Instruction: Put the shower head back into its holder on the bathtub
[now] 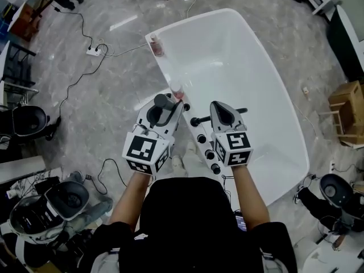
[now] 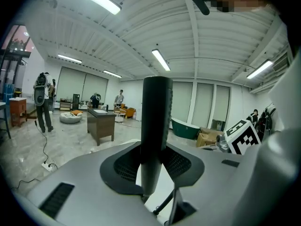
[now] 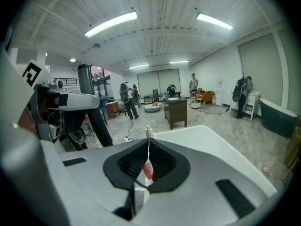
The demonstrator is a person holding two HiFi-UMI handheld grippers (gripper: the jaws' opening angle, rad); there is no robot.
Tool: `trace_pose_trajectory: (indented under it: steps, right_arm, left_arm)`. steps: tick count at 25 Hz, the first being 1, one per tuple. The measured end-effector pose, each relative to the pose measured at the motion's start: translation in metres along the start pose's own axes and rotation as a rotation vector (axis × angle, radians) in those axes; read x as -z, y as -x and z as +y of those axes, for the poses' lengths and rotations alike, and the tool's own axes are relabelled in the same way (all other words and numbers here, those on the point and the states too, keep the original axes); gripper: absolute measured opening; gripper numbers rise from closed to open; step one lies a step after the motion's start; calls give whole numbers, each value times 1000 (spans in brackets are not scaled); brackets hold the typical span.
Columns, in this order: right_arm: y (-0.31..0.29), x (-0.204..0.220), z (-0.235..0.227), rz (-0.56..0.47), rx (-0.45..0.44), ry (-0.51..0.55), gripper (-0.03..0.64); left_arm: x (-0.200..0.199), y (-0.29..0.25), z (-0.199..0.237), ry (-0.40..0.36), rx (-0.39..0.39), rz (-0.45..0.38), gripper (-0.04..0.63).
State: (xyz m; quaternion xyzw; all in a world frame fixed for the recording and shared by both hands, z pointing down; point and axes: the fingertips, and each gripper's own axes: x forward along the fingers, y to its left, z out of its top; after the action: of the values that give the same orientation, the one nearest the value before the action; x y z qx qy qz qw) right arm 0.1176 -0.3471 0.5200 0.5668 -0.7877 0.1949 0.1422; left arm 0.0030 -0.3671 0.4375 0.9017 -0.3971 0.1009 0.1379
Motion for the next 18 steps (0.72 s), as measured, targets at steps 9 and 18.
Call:
trace_pose_trajectory:
  steps: [9,18]
  right_arm:
    - [-27,43,-15,80,4,-47,25]
    - [-55,86,-23,163,-19,-92,25]
  left_arm:
    - [69,-31,14,41,-4,126,143]
    - [127,-67,25,55,-12,212,143]
